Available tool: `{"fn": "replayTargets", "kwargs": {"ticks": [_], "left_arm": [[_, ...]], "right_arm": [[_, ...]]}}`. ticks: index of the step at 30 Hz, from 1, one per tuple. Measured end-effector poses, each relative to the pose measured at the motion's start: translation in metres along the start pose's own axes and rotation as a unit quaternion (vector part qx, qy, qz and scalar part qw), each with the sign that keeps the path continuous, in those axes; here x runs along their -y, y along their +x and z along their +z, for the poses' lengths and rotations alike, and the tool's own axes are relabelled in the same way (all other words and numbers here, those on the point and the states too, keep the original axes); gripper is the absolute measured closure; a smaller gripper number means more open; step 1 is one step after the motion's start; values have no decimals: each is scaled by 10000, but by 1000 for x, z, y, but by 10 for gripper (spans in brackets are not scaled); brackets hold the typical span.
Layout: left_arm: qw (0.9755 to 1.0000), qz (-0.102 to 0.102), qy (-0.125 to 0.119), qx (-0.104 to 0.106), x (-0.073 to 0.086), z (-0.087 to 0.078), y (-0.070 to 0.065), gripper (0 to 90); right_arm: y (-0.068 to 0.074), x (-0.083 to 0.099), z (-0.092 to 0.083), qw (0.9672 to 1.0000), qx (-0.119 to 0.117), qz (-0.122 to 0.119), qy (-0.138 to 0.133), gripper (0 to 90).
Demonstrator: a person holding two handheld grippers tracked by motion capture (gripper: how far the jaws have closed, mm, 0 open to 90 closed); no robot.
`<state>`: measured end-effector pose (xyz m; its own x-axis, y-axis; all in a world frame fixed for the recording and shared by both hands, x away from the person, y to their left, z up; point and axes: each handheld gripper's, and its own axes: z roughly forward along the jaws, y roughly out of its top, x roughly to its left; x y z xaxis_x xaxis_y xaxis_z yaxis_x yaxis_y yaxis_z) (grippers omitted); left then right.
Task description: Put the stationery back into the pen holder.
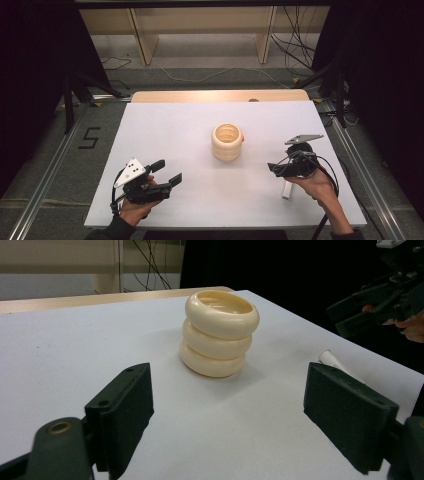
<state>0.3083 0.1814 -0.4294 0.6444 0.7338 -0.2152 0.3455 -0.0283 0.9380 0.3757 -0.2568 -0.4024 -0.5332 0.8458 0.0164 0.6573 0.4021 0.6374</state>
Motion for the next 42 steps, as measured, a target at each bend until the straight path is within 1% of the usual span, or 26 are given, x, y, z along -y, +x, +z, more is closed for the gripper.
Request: {"fn": "replayTargets", "kwargs": {"ticks": [6, 8, 9, 11, 14, 16, 19, 22, 24, 25, 28, 33, 36, 39, 42], "left_arm": [[10000, 3, 0, -7, 0, 0, 0, 191], [10000, -1, -5, -15, 0, 0, 0, 191], [10000, 1, -4, -17, 0, 0, 0, 191], [10000, 1, -6, -24, 0, -1, 1, 191], [10000, 15, 12, -26, 0, 0, 0, 191], [10000, 22, 7, -26, 0, 0, 0, 191], [10000, 25, 12, -21, 0, 0, 0, 191], [10000, 14, -4, -20, 0, 0, 0, 191], [10000, 46, 22, -15, 0, 0, -1, 191], [10000, 56, 18, -16, 0, 0, -1, 191], [10000, 49, 3, -20, 0, 0, -1, 190], [10000, 57, -1, -10, 0, 0, -1, 190], [10000, 61, 1, -9, 0, -1, -1, 190], [10000, 52, -8, -6, 0, -1, -1, 190], [10000, 43, 29, 28, 1, 1, -2, 191]], "right_arm": [[5, 10, 1, 9999, 13, -14, 104, 176], [7, 12, 0, 9998, -2, 68, 165, 176], [6, 13, 0, 9999, 1, 48, 163, 176], [8, 16, 0, 9996, 92, 70, 255, 176], [8, 20, 0, 9994, 103, 66, 333, 178], [7, 23, 0, 9991, 121, 130, 388, 180], [3, 27, -2, 9984, 141, 307, 460, 184], [-1, 33, -2, 9970, 222, 432, 604, 185], [-2, 36, -2, 9961, 252, 522, 666, 185], [-2, 38, -2, 9954, 303, 570, 703, 187], [-2, 40, -1, 9943, 406, 573, 804, 190], [-1, 42, -2, 9939, 461, 584, 808, 199], [1, 43, -3, 9944, 422, 558, 787, 224], [4, 44, -5, 9950, 328, 526, 785, 252], [5, 46, -8, 9953, 296, 537, 756, 271]]}}
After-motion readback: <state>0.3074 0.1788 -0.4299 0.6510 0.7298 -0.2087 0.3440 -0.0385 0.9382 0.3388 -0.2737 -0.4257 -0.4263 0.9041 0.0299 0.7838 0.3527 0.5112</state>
